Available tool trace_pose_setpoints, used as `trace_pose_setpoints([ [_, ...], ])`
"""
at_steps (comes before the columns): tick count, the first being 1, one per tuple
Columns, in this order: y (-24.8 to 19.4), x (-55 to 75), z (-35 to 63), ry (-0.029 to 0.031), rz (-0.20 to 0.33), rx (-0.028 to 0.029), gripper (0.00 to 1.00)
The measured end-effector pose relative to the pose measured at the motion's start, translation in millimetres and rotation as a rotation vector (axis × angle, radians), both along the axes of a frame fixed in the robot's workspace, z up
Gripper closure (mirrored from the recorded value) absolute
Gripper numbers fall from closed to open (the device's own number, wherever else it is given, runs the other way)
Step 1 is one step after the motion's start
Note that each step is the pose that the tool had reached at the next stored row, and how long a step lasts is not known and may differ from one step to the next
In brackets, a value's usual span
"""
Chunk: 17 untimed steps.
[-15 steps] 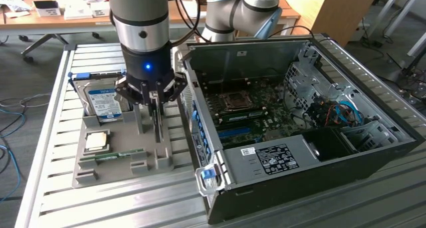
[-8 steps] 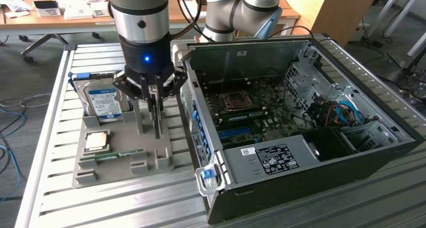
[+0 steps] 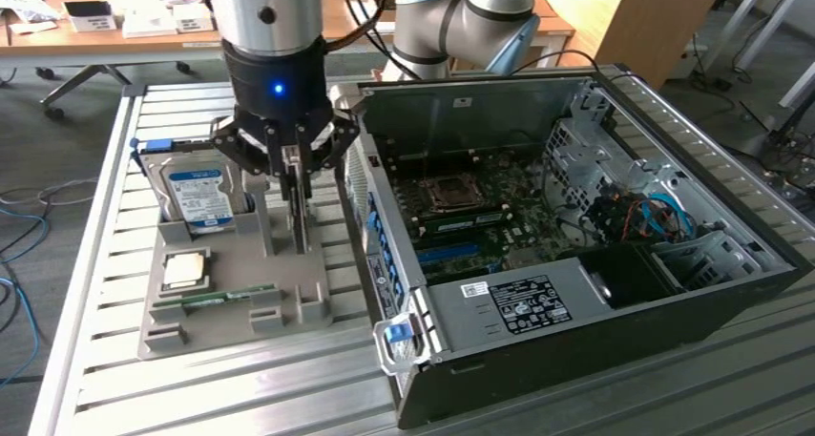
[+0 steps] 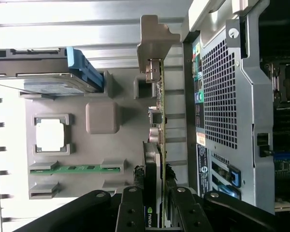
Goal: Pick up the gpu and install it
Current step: 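Pick up the gpu and move the gpu toward the slot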
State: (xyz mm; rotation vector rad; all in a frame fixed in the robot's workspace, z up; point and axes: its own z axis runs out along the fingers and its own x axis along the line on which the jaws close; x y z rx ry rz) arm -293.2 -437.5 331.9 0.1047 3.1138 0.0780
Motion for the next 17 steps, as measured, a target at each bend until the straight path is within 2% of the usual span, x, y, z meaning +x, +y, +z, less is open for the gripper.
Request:
trace_pose_setpoints([
  [10,0.0,0.0,29.9,0.0000,0.000,0.0000,0.73],
  [17,0.0,0.0,45.9,0.0000,0.000,0.0000,0.73],
])
